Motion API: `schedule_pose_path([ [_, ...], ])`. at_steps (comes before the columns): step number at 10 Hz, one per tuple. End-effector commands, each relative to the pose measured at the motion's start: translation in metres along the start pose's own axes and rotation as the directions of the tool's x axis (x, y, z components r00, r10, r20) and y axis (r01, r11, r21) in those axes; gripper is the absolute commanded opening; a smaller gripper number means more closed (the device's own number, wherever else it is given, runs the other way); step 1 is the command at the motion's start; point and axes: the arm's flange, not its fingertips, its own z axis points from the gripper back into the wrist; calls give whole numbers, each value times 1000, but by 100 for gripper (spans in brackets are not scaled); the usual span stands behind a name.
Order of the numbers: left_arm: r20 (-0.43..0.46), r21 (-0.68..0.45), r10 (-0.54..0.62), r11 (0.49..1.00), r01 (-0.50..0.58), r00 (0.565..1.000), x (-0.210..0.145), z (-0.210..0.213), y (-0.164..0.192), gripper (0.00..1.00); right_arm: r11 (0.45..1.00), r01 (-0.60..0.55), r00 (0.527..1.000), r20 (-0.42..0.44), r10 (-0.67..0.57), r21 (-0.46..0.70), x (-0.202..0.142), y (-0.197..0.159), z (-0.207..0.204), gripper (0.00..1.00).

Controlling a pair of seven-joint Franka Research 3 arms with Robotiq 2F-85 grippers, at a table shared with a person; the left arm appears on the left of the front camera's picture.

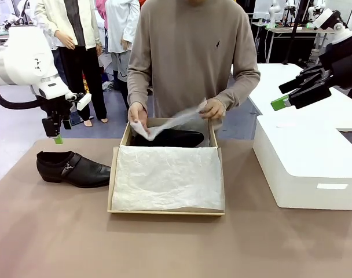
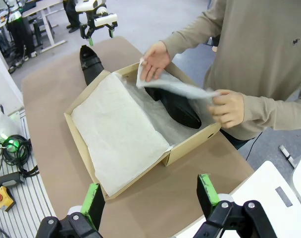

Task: Pack the shoes into the box.
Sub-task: Place the other shoe of the Shoes into the Shoes Box.

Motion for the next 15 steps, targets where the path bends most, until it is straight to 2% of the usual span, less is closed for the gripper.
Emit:
schedule_pose_path([
  [1, -28, -17, 8, 1000, -9, 1000, -5, -13, -4, 100, 1000, -15, 1000, 22, 15, 16, 0, -3, -1, 100],
  [7, -14, -106, 14, 994, -15, 1000, -16, -40, -9, 100, 1000, -15, 1000, 22, 15, 16, 0, -3, -1, 100],
  [10, -13, -76, 19, 997, -20, 1000, -21, -53, -7, 100, 1000, -15, 1000, 22, 15, 16, 0, -3, -1, 100],
  [15, -16, -104, 23, 994, -24, 1000, -24, -68, -5, 100, 1000, -15, 1000, 22, 15, 16, 0, -3, -1, 100],
])
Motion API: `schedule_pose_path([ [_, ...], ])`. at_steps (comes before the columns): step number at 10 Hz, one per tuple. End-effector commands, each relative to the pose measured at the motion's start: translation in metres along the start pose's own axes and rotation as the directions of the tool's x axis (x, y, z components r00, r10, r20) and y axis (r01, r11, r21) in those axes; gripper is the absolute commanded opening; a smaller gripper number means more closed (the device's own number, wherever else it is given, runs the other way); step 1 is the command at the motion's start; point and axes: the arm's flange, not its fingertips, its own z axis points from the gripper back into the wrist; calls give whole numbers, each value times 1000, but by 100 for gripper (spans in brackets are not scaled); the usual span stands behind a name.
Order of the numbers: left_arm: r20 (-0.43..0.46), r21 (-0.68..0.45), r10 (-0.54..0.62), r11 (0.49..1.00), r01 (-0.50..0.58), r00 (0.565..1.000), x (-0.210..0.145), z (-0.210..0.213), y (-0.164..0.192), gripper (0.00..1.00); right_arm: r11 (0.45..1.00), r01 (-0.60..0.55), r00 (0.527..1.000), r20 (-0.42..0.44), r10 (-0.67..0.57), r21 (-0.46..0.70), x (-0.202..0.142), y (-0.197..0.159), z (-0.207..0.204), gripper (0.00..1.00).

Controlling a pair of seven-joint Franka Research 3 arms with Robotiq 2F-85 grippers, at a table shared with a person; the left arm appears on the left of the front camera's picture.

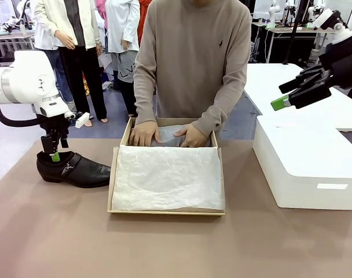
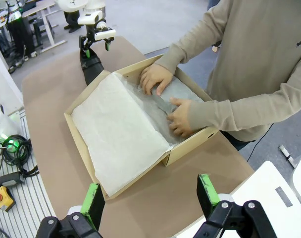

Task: Pack the shoes into the box.
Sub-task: Place the other shoe of the Shoes into the Shoes Box.

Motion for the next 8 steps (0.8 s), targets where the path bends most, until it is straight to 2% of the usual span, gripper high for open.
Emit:
schedule_pose_path([
  [1, -9, 10, -2, 1000, 2, 1000, -4, -7, 1, 100, 1000, -15, 1000, 22, 15, 16, 0, -3, -1, 100],
  [8, -1, -47, 3, 999, -3, 1000, -6, -34, 4, 100, 1000, -15, 1000, 22, 15, 16, 0, -3, -1, 100],
])
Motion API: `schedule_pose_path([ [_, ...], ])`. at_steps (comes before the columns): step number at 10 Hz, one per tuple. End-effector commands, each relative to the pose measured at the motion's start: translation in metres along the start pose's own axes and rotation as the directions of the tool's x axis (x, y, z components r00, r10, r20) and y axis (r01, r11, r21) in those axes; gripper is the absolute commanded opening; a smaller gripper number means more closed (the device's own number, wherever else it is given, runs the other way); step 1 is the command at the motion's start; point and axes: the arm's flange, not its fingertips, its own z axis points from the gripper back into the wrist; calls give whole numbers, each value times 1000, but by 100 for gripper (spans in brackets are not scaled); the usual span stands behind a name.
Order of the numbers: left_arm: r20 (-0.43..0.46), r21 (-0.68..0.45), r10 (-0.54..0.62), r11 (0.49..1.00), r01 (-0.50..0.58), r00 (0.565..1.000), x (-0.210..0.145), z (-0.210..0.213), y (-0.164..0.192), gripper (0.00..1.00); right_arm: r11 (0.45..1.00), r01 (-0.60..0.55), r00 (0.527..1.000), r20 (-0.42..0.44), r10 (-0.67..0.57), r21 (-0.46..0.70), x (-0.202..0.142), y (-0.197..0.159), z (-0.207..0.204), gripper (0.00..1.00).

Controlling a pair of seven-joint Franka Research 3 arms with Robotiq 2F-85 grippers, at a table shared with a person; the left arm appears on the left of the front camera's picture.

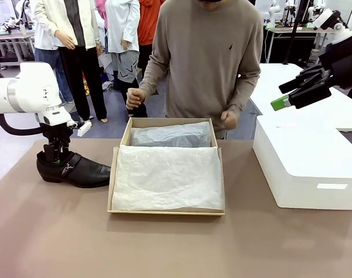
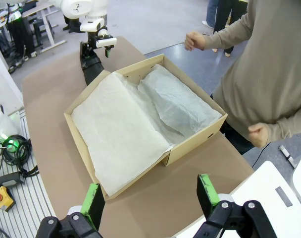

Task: Pack the shoes into the box.
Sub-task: Place the other shoe of the Shoes into the Shoes Box.

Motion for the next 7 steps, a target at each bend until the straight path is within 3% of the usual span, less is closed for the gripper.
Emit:
schedule_pose_path([
  [1, 8, -6, -9, 1000, 9, 1000, -4, 0, 0, 100, 1000, -15, 1000, 22, 15, 16, 0, -3, -1, 100],
  [6, 17, -3, -16, 1000, 16, 1000, -5, 2, -1, 1, 1000, -15, 1000, 22, 15, 16, 0, -3, -1, 100],
  [7, 16, -2, -17, 1000, 17, 1000, -5, 2, -2, 0, 1000, -15, 1000, 22, 15, 16, 0, -3, -1, 100],
])
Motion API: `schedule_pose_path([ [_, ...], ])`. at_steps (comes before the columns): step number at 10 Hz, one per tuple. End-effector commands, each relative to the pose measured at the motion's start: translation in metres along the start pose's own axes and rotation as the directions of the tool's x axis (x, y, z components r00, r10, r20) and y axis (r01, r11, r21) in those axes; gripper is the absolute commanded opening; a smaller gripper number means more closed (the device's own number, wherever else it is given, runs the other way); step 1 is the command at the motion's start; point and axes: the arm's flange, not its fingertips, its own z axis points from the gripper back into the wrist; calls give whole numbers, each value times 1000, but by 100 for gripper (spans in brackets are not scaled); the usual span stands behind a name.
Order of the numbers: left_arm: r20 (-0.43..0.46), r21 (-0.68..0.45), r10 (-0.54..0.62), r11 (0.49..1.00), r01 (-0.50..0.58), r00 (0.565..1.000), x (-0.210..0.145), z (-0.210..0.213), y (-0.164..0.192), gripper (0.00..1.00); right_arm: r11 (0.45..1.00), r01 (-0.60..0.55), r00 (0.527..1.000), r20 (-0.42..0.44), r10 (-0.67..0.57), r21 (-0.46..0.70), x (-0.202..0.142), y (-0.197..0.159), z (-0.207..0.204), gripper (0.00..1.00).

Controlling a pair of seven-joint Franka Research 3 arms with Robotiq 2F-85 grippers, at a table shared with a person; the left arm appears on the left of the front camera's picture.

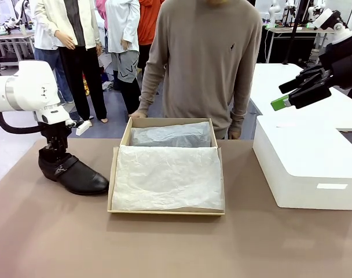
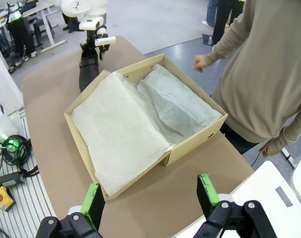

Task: Pack the shoes into the box.
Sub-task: Place the other shoe of the Shoes into the Shoes Box.

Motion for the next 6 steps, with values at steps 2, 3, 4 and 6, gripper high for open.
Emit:
schedule_pose_path([
  [2, 3, 20, -20, 1000, 20, 1000, -2, -2, 0, 0, 1000, -15, 1000, 22, 15, 16, 0, -3, -1, 100],
  [3, -3, 23, -22, 999, 22, 1000, -2, -1, 0, 0, 1000, -15, 1000, 22, 15, 16, 0, -3, -1, 100],
  [4, -9, 26, -23, 999, 24, 1000, -2, 0, -1, 0, 1000, -15, 1000, 22, 15, 16, 0, -3, -1, 100],
  [6, -24, 30, -26, 999, 26, 999, -3, 3, -2, 0, 1000, -15, 1000, 22, 15, 16, 0, -3, -1, 100],
])
